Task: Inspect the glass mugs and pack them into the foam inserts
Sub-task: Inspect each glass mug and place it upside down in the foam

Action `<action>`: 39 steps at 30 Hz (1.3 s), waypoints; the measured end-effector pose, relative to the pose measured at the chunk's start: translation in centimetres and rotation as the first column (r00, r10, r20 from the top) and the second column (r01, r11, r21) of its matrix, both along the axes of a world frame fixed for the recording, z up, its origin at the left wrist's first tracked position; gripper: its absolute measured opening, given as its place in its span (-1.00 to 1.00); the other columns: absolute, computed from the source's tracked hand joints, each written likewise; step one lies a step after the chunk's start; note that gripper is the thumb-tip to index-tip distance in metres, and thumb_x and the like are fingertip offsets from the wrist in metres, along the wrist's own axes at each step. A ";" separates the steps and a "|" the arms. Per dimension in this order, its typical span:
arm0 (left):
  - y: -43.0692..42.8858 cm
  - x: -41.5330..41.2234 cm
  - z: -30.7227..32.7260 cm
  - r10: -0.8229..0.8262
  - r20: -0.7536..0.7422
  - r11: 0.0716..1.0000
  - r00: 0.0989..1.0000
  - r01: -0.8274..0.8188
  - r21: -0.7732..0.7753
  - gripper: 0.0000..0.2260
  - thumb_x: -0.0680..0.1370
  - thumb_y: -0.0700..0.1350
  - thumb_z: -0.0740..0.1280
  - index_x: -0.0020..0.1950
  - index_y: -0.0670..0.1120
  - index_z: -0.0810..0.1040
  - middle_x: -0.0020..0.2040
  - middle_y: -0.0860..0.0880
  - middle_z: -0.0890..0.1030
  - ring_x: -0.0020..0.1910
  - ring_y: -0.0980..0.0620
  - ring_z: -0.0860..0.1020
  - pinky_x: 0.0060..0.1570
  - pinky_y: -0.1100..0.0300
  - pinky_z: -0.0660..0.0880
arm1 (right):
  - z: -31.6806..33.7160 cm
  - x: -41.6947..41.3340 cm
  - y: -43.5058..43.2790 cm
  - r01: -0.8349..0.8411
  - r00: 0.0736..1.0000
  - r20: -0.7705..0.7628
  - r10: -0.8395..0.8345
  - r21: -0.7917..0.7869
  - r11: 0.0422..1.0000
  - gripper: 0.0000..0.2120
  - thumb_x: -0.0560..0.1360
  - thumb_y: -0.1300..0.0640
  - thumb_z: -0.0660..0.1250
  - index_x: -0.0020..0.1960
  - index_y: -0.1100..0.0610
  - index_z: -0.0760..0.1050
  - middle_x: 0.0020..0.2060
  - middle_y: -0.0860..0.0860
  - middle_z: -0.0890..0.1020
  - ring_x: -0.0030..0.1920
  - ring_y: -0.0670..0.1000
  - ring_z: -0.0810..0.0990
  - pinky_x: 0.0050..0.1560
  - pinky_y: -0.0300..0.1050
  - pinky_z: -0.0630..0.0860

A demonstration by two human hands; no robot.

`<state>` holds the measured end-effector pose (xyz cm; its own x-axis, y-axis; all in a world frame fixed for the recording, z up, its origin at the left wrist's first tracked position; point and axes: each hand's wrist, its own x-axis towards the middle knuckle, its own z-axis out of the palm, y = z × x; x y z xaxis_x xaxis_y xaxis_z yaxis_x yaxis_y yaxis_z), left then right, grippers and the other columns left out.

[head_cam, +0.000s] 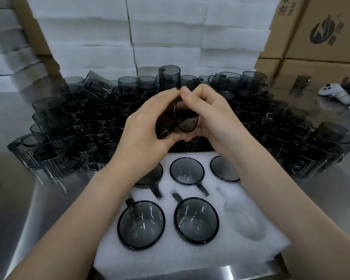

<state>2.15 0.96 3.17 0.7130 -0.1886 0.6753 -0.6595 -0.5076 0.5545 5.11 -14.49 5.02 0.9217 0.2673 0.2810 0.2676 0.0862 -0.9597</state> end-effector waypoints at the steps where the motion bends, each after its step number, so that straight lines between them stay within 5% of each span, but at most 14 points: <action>1: 0.0 0.0 0.0 -0.011 -0.010 1.000 1.000 0.011 -0.017 -0.35 0.36 -0.28 0.55 0.42 -0.09 0.43 0.34 0.06 0.50 0.36 0.17 0.43 0.38 0.29 0.31 | 0.0 0.1 -0.1 -0.020 1.000 -0.020 0.020 0.025 0.999 -0.76 0.55 -0.04 0.33 -0.24 0.00 0.42 -0.26 -0.04 0.67 -0.42 0.05 0.59 -0.43 -0.10 0.52; 4: 0.1 0.1 0.2 -0.050 -0.075 0.990 0.996 0.040 -0.135 -0.38 0.37 -0.28 0.54 0.40 -0.07 0.45 0.30 0.06 0.54 0.32 0.18 0.47 0.33 0.24 0.39 | 0.2 0.3 -0.6 -0.132 0.986 -0.087 0.143 0.118 0.984 -0.77 0.59 0.02 0.27 -0.23 0.01 0.46 -0.14 0.03 0.68 -0.41 0.09 0.59 -0.44 -0.14 0.52; 7: 0.3 0.2 0.3 -0.083 -0.114 0.967 0.990 0.052 -0.251 -0.44 0.39 -0.30 0.52 0.35 -0.05 0.46 0.20 0.15 0.58 0.20 0.28 0.53 0.18 0.41 0.41 | 0.2 0.4 -1.2 -0.258 0.948 -0.133 0.288 0.207 0.944 -0.91 0.59 0.12 0.25 -0.04 0.04 0.53 -0.01 0.08 0.66 -0.33 0.07 0.64 -0.33 -0.15 0.59; 11: 0.6 0.3 0.3 -0.112 -0.151 0.944 0.982 0.058 -0.325 -0.45 0.41 -0.33 0.51 0.36 -0.11 0.46 0.19 0.07 0.59 0.18 0.19 0.56 0.19 0.30 0.48 | -0.1 0.3 -1.4 -0.332 0.924 -0.125 0.362 0.213 0.919 -0.72 0.51 0.22 0.32 0.21 0.09 0.49 0.05 0.12 0.64 -0.20 0.07 0.67 -0.18 -0.14 0.61; 15: 0.5 0.3 0.2 -0.080 -0.170 0.955 0.982 0.027 -0.294 -0.46 0.40 -0.27 0.53 0.35 -0.10 0.48 0.15 0.08 0.61 0.15 0.24 0.57 0.12 0.39 0.46 | -0.3 0.4 -0.9 -0.219 0.974 -0.046 0.223 0.078 0.973 -0.67 0.40 0.24 0.44 0.12 0.09 0.47 -0.04 0.14 0.66 -0.25 0.10 0.66 -0.26 -0.10 0.59; 20: 0.1 0.3 -0.1 0.026 -0.144 0.988 0.989 -0.047 -0.148 -0.37 0.36 -0.20 0.57 0.40 0.00 0.47 0.22 0.08 0.60 0.21 0.17 0.55 0.26 0.19 0.46 | -0.4 0.0 0.2 0.003 0.998 0.061 0.003 -0.103 0.995 -0.56 0.27 0.09 0.56 -0.02 0.10 0.36 -0.23 0.01 0.68 -0.32 0.07 0.67 -0.41 -0.12 0.56; 29: -0.3 -0.1 -0.1 -0.017 -0.038 0.999 0.999 0.016 -0.029 -0.42 0.34 -0.07 0.51 0.32 0.12 0.42 0.13 0.26 0.57 0.12 0.36 0.51 0.09 0.54 0.35 | -0.2 -0.3 0.5 0.199 0.977 0.098 -0.191 -0.073 0.977 -0.74 0.58 -0.06 0.31 -0.18 0.08 0.40 -0.27 -0.05 0.66 -0.46 -0.05 0.55 -0.55 -0.18 0.43; 34: -0.1 -0.3 0.0 0.007 -0.008 0.980 1.000 -0.009 -0.201 -0.44 0.38 0.08 0.52 0.26 0.12 0.30 0.11 0.39 0.51 0.15 0.35 0.52 0.14 0.39 0.45 | 0.2 0.2 0.1 0.032 0.996 -0.085 -0.022 0.121 0.992 -0.66 0.66 -0.06 0.09 0.06 0.11 0.55 -0.09 0.07 0.66 -0.34 0.06 0.55 -0.37 -0.12 0.52; 37: 0.0 -0.5 0.2 -0.105 -0.030 0.950 0.994 0.091 -0.300 -0.48 0.41 0.08 0.46 0.20 0.11 0.21 0.12 0.35 0.51 0.14 0.20 0.59 0.19 0.07 0.53 | 0.1 0.3 -0.2 -0.204 0.969 -0.105 0.221 0.156 0.967 -0.60 0.67 -0.04 0.01 0.27 0.10 0.51 0.07 0.03 0.67 0.06 0.03 0.64 0.06 -0.13 0.55; 39: 0.0 -0.5 0.2 -0.198 -0.044 0.919 0.979 0.170 -0.356 -0.53 0.45 0.06 0.43 0.19 0.11 0.20 0.19 0.19 0.55 0.16 0.06 0.60 0.22 -0.08 0.52 | 0.0 0.2 -0.3 -0.326 0.928 -0.112 0.354 0.215 0.921 -0.59 0.67 -0.04 0.02 0.35 0.13 0.46 0.17 0.08 0.62 0.21 0.06 0.57 0.18 -0.08 0.49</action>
